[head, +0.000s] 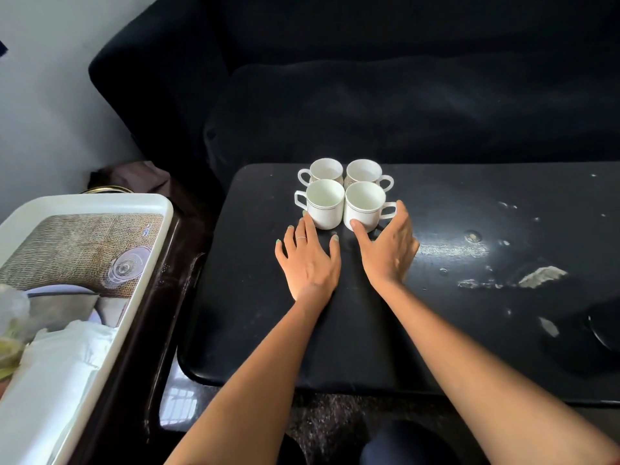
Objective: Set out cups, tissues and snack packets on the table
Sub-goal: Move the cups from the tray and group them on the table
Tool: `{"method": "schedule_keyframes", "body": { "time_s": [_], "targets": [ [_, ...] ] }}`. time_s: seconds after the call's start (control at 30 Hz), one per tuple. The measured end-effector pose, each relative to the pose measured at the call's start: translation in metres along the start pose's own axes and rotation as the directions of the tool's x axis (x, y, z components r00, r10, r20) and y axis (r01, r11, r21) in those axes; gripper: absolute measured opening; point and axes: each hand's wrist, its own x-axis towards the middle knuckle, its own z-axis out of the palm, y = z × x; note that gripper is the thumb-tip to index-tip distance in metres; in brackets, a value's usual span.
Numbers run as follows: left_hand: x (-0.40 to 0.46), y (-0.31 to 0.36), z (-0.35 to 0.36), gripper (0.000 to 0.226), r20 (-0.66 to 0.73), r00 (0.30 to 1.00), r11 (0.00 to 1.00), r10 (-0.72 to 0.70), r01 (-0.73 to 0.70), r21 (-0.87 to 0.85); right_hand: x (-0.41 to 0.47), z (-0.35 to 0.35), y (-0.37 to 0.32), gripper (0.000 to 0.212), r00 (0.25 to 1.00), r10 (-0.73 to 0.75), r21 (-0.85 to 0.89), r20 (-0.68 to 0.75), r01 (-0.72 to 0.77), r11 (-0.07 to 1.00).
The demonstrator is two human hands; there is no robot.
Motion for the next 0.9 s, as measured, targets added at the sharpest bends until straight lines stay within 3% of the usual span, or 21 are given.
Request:
{"method": "schedule_keyframes", "body": {
  "time_s": [0.73, 0.9],
  "targets": [
    [0.0022, 0.0016, 0.0019, 0.07, -0.005, 1.0, 1.0, -0.006, 0.006, 0.018, -0.0011, 0.0014, 0.0003, 0.091, 1.0, 0.005, -0.007, -0.001, -0.005, 1.0],
    [-0.0016, 0.0014, -0.0028, 0.068, -0.014, 0.999, 0.998, -0.036, 0.035, -0.061, -0.0045, -0.0045, -0.0021, 0.099, 0.999, 0.038, -0.011, -0.01, -0.038, 0.999]
  ]
}}
